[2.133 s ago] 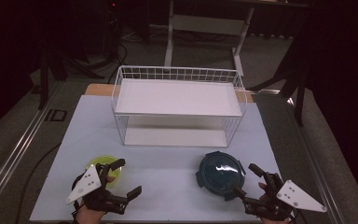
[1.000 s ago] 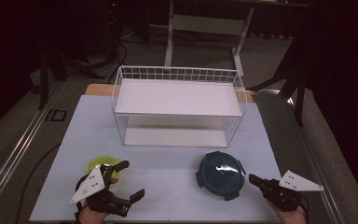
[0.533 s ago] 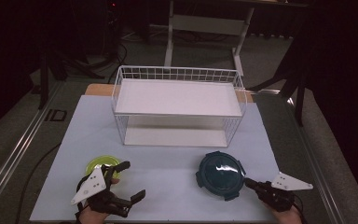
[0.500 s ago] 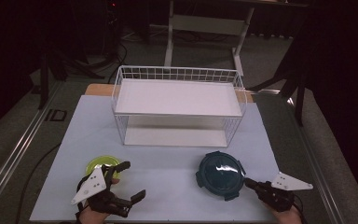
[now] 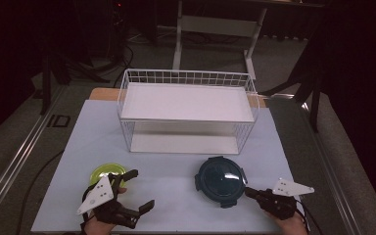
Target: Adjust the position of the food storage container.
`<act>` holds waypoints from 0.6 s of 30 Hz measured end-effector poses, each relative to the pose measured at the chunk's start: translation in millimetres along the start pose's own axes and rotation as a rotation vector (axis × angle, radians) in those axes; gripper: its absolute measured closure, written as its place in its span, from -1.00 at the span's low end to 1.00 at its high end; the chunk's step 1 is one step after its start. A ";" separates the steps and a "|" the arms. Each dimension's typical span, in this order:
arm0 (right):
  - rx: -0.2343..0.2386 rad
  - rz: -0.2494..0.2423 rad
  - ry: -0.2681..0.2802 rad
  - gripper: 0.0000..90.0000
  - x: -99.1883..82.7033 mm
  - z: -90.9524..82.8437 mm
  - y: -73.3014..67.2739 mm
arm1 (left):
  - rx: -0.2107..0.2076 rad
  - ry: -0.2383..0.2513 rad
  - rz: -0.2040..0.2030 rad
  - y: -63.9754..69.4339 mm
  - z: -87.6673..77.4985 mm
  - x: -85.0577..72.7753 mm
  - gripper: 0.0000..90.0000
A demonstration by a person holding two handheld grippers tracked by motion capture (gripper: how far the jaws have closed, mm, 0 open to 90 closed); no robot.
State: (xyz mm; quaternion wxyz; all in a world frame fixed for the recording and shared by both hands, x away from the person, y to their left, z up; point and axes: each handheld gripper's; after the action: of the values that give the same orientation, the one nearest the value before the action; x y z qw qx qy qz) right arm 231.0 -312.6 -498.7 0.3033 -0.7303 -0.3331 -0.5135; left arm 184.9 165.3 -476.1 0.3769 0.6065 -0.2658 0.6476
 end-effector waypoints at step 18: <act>-0.067 0.016 -0.004 1.00 8.1 11.9 22.3 | -0.011 -0.008 0.003 1.6 0.6 -1.1 -1.00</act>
State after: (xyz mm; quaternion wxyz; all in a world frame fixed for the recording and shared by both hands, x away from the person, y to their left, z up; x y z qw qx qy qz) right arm 257.3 -315.1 -496.7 0.2821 -0.7437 -0.3106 -0.5205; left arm 183.9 163.6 -477.0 0.3782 0.6066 -0.2719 0.6443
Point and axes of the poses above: each handheld gripper's, and its own axes: z roughly forward along the jaws, x roughly out of its top, y roughly to its right, and after that the axes turned 14 degrees about y, right-handed
